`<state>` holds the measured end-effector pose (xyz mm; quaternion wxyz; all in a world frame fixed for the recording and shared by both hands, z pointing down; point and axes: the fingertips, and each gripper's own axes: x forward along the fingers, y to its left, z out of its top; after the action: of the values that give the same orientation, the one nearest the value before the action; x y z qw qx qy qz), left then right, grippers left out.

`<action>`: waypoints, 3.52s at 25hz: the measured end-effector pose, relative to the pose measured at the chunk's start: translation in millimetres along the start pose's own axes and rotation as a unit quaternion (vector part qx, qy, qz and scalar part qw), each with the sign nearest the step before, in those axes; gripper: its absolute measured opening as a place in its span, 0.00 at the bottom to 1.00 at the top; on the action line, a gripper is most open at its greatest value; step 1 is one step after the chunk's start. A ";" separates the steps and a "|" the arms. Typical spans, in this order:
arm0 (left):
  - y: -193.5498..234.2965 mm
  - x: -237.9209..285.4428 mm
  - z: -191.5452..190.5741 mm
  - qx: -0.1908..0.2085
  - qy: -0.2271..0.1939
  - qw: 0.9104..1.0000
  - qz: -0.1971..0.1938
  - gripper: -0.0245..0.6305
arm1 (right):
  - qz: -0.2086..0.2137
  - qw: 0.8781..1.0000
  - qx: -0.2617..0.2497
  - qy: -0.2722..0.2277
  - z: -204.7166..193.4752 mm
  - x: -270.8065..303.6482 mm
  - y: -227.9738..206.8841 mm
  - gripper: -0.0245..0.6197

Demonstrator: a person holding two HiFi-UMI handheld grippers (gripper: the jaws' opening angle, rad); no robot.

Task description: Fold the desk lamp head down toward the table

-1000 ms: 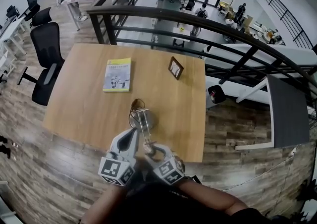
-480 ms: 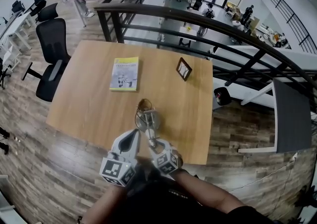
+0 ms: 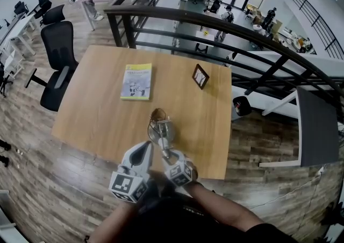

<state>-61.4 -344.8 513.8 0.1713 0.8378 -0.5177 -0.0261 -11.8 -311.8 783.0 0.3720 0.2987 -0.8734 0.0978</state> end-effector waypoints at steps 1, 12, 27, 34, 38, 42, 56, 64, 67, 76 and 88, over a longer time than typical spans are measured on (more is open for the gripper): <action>-0.7 -0.6 0.1 0.001 -0.001 1.000 0.000 0.04 | 0.002 1.000 0.003 0.001 0.9 -1.4 -0.4 0.30; -20.7 -0.1 12.6 0.013 -0.015 1.000 -0.015 0.04 | 0.017 0.993 0.048 -0.110 83.7 -70.1 -9.7 0.18; -31.9 -32.8 7.8 0.020 -0.023 0.999 -0.018 0.04 | -0.003 0.962 0.098 -0.253 153.5 -167.4 -33.7 0.04; -47.4 -63.9 17.3 0.024 -0.041 0.997 -0.054 0.04 | -0.014 0.957 0.090 -0.276 170.0 -193.0 8.1 0.04; -48.0 -96.7 18.7 0.032 -0.045 0.996 -0.071 0.04 | -0.022 0.953 0.097 -0.288 177.4 -203.4 39.3 0.04; -47.3 -134.7 16.1 0.034 -0.047 0.995 -0.079 0.04 | -0.031 0.949 0.092 -0.299 181.3 -214.3 79.2 0.04; -102.9 -210.5 -3.0 0.037 -0.046 0.987 -0.147 0.04 | -0.067 0.941 0.101 -0.317 148.9 -279.3 160.2 0.04; -151.9 -226.2 -10.6 0.045 -0.062 0.984 -0.158 0.04 | -0.073 0.933 0.085 -0.341 129.1 -325.1 174.5 0.04; -176.9 -235.7 -21.9 0.049 -0.068 0.985 -0.149 0.04 | -0.064 0.934 0.083 -0.342 106.9 -345.1 183.3 0.04; -254.5 -282.6 -88.8 0.033 -0.051 0.990 -0.127 0.04 | -0.042 0.941 0.087 -0.324 19.3 -402.1 215.0 0.04; -316.5 -307.9 -113.7 0.032 -0.054 0.990 -0.127 0.04 | -0.037 0.938 0.088 -0.333 -30.2 -452.4 233.8 0.04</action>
<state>93.0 82.8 480.2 0.1113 0.8992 -0.4163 -0.0765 113.5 90.8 495.8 0.0356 0.3773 -0.9238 0.0554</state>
